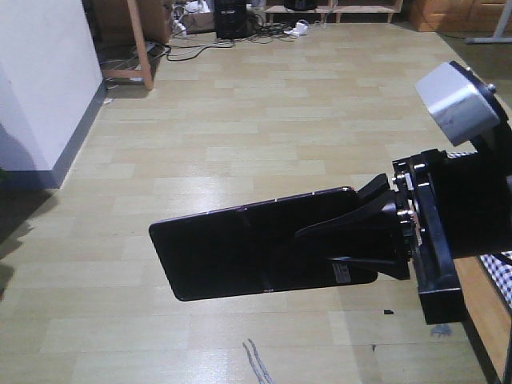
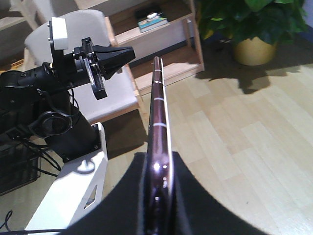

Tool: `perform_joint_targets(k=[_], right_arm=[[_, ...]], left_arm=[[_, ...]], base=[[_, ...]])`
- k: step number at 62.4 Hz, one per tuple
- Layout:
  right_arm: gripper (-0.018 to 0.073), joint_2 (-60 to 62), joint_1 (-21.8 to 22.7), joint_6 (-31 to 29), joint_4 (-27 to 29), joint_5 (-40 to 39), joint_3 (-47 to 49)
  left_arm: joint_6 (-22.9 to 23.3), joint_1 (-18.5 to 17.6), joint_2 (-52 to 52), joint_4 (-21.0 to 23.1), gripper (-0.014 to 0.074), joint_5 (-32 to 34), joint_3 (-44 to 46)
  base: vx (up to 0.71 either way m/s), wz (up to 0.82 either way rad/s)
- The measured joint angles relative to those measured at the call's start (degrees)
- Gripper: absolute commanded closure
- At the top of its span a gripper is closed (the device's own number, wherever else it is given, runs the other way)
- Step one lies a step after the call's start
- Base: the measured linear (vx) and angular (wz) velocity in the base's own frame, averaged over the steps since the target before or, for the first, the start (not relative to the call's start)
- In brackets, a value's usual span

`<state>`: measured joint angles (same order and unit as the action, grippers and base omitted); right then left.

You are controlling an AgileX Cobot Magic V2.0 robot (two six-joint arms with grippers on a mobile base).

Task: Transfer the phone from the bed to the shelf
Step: 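Drive the base away from the bed holding the phone in the right gripper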

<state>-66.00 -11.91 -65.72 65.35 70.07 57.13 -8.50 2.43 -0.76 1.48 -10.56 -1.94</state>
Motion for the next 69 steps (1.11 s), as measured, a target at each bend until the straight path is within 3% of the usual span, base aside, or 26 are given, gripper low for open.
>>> perform_joint_targets(k=[69], right_arm=[[0.0561,0.0,0.0,0.0,0.0,0.1,0.0]], left_arm=[[0.0,0.0,0.0,0.0,0.0595,0.0,0.0]], base=[[0.09,0.05]])
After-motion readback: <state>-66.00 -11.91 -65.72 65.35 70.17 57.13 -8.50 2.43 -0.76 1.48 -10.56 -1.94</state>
